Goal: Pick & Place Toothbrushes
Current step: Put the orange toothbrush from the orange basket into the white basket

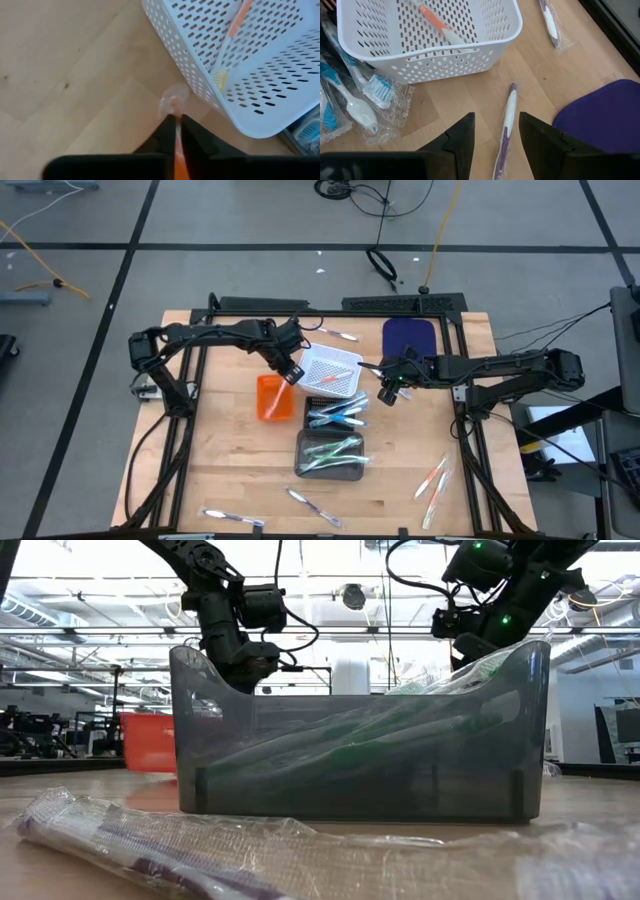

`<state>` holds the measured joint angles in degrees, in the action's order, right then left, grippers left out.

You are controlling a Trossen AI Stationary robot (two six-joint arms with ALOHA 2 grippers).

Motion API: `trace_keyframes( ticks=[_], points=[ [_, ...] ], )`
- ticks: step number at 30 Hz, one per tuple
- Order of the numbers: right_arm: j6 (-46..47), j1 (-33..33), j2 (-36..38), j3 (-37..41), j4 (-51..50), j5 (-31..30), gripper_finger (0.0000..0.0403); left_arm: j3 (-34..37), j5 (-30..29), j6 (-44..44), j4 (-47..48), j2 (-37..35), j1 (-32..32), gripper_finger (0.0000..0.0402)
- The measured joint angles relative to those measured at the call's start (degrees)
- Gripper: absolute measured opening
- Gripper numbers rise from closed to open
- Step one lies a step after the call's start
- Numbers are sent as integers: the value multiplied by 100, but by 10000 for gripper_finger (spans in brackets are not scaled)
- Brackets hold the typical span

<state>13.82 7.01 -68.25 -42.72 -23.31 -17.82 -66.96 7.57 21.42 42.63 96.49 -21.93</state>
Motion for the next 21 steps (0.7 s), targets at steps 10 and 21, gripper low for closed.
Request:
trace_keyframes(
  ticks=[10,21],
  points=[
    [0,0,0,0,0,-2,144,2,-5,159,-11,-247,118,1],
    [-21,0,-2,0,37,-3,144,1,-353,315,254,-1288,140,0]
  ],
)
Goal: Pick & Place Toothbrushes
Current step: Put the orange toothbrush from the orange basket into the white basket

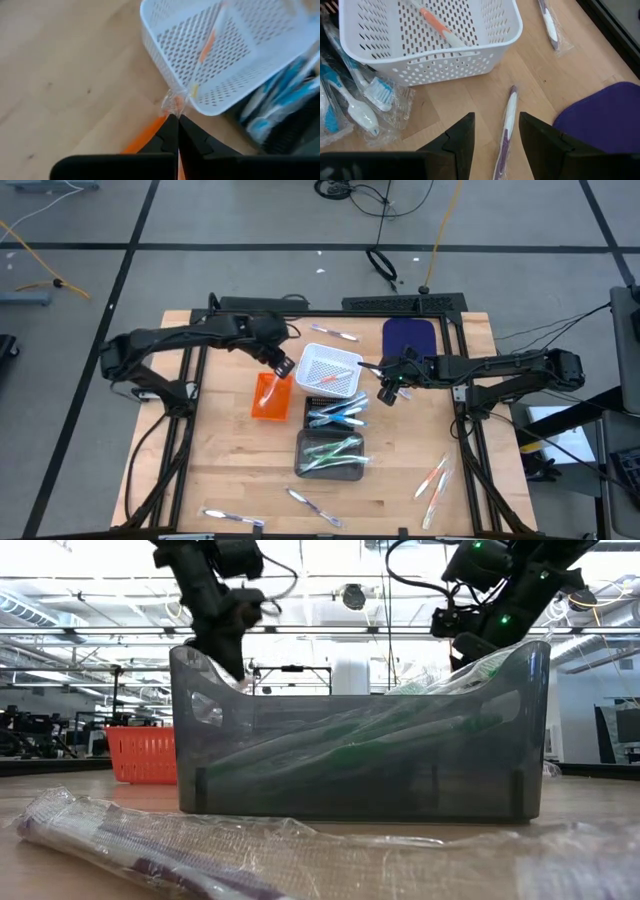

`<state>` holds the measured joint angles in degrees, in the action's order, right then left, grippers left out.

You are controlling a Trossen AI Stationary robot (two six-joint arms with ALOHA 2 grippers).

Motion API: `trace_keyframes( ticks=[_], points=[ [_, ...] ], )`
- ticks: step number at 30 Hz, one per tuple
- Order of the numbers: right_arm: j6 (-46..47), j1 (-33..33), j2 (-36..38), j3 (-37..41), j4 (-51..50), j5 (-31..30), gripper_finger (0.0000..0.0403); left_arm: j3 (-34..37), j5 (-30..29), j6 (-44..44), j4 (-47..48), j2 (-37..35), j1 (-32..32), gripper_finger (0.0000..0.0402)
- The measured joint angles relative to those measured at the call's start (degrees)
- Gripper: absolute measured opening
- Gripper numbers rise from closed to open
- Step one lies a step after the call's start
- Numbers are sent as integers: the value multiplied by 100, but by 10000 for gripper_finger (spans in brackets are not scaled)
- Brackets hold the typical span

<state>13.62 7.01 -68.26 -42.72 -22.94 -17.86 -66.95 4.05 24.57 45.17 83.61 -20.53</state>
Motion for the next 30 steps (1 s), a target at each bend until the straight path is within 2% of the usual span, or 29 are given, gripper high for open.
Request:
trace_keyframes(
  ticks=[6,13,21,30],
  points=[
    [-130,0,-1,0,204,-1,144,-286,-366,-202,-205,-734,4,0],
    [-130,0,-1,0,193,-1,144,-387,-456,-771,-1622,-1057,7,0],
    [-128,0,-1,0,131,-1,144,-388,-294,-1085,-2725,-405,134,0],
    [-128,0,-1,2,-49,-6,144,-384,-60,-996,-3027,252,217,0]
  ],
)
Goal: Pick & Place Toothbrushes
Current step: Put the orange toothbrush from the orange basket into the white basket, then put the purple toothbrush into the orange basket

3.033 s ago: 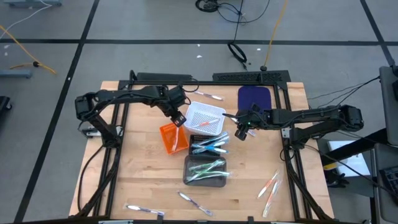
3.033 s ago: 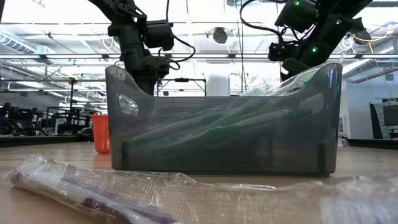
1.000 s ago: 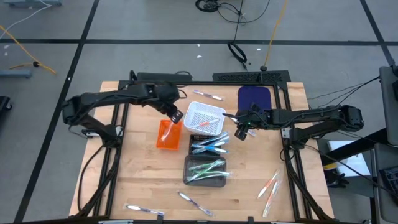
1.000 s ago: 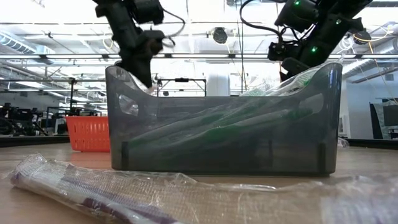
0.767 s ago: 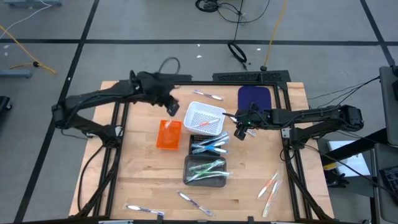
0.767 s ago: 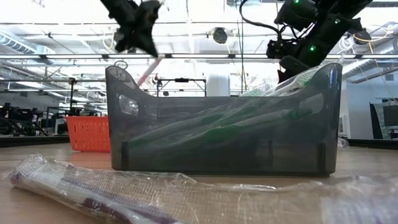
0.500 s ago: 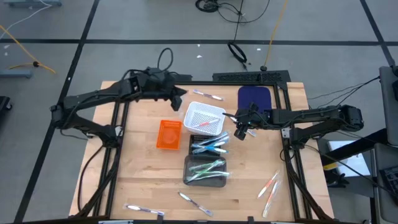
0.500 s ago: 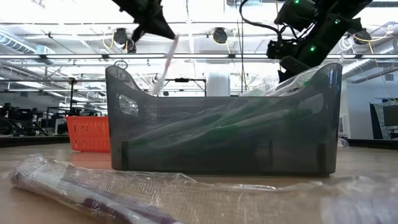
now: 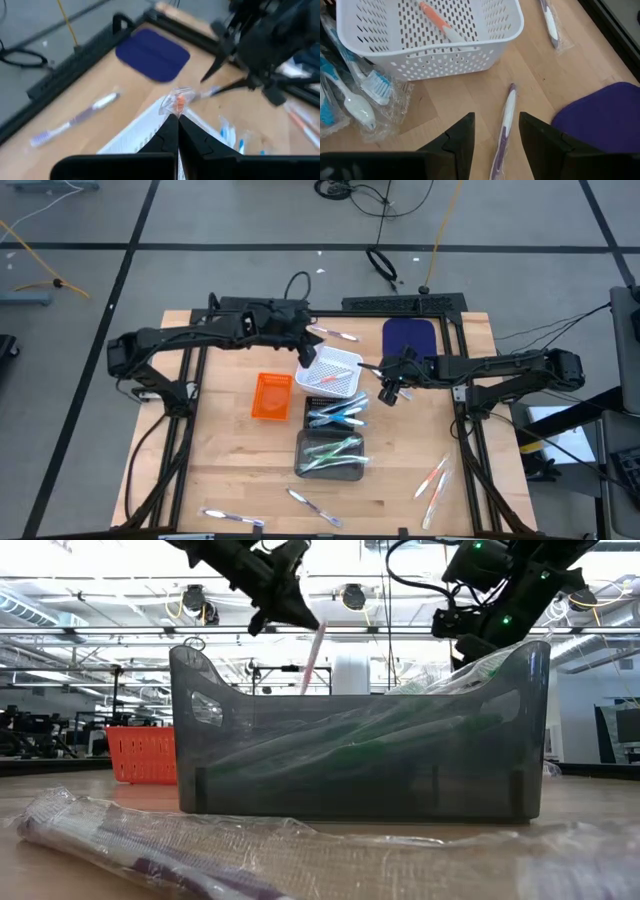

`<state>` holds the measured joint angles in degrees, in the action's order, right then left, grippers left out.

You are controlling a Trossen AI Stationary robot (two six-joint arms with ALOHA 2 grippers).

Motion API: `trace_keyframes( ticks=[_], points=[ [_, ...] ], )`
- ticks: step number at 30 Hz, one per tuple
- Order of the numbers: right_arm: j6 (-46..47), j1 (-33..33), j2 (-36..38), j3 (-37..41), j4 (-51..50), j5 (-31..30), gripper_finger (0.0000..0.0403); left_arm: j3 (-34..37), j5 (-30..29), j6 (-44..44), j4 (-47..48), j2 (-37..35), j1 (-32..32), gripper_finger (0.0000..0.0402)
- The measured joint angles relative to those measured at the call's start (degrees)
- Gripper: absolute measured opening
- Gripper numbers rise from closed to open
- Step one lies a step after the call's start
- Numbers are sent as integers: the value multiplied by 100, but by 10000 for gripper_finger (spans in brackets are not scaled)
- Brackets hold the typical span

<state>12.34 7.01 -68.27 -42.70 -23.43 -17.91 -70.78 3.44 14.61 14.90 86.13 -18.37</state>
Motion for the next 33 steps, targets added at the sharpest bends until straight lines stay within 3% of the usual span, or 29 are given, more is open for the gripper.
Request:
trace_keyframes(
  ticks=[10,23,33],
  points=[
    [0,4,0,0,-168,-11,144,2,71,-199,83,379,110,11],
    [107,249,0,232,-279,-2,144,7,-58,-411,135,406,120,128],
    [353,590,0,900,221,364,144,4,-70,-590,542,182,103,123]
  ],
)
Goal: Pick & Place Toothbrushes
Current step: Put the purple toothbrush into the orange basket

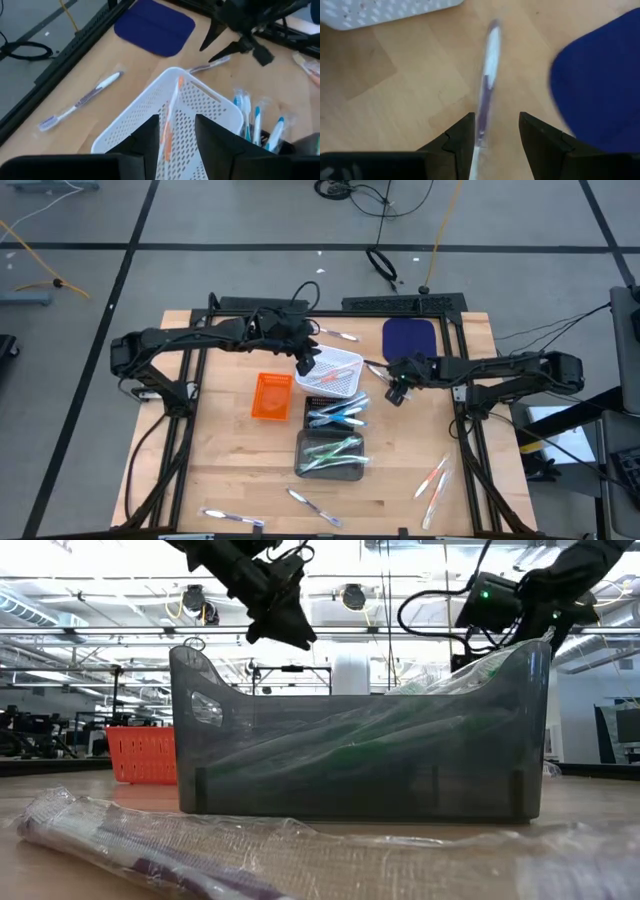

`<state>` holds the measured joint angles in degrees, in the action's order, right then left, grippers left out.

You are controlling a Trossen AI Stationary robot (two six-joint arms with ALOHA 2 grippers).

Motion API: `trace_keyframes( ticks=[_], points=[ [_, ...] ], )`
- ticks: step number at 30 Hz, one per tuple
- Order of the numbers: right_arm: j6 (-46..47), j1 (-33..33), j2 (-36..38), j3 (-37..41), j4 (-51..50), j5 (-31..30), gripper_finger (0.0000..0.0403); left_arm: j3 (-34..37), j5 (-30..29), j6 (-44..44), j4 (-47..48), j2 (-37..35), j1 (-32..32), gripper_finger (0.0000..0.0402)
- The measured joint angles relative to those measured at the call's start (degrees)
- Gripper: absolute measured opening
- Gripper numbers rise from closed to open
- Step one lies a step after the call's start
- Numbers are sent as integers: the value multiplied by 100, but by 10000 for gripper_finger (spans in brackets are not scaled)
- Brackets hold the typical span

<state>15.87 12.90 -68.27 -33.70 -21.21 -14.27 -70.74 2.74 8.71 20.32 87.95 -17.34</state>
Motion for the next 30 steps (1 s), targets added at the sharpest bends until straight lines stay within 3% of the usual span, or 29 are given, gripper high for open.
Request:
trace_keyframes(
  ticks=[4,18,23,28,30],
  points=[
    [75,69,0,224,338,384,144,1,-22,-20,438,-71,-16,122],
    [432,53,-39,718,765,445,140,-1,-343,-66,1354,-226,-55,122],
    [449,51,-39,809,772,558,98,-2,-343,-66,1567,-218,-63,122],
    [485,53,-36,877,786,524,19,-2,-511,-74,1688,-218,-63,122],
    [470,51,-35,877,785,504,11,-2,-568,-74,1680,-220,-63,122]
  ],
)
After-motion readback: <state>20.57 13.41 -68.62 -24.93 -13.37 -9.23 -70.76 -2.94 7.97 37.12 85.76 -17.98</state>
